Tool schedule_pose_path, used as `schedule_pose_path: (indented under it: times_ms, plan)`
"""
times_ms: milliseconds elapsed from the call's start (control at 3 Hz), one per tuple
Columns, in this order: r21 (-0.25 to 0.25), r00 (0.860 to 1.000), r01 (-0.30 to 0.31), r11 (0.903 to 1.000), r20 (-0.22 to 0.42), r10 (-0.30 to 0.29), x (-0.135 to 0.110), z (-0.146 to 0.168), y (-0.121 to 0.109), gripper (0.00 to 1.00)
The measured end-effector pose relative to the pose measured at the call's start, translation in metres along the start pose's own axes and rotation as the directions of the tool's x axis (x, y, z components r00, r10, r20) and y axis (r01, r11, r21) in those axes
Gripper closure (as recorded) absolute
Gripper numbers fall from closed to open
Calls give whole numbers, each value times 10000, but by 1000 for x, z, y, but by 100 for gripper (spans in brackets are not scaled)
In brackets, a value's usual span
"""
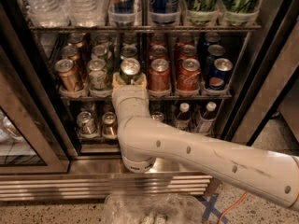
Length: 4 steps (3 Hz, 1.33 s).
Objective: Pick green can from middle shelf of fridge
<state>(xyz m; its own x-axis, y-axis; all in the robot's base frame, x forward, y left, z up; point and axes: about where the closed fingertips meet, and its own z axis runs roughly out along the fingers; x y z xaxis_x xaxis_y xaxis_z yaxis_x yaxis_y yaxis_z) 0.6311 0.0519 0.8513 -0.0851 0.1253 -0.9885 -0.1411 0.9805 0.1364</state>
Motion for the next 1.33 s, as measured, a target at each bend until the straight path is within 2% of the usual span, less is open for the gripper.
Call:
schedule_pose_path:
  times_ms: [333,667,1000,1333]
  plan:
    - [-687,9996,-267,9973,22,269,-7,-11,5,100]
    - [-1954,9907,-1318,9718,87,1361,-28,-45,8,100]
    - [-2307,9772,-2108,9499,-244,2109,-38,-66,-36,100]
    - [-2456,9813,-1905,9505,-763,1769,-31,-84,-75,100]
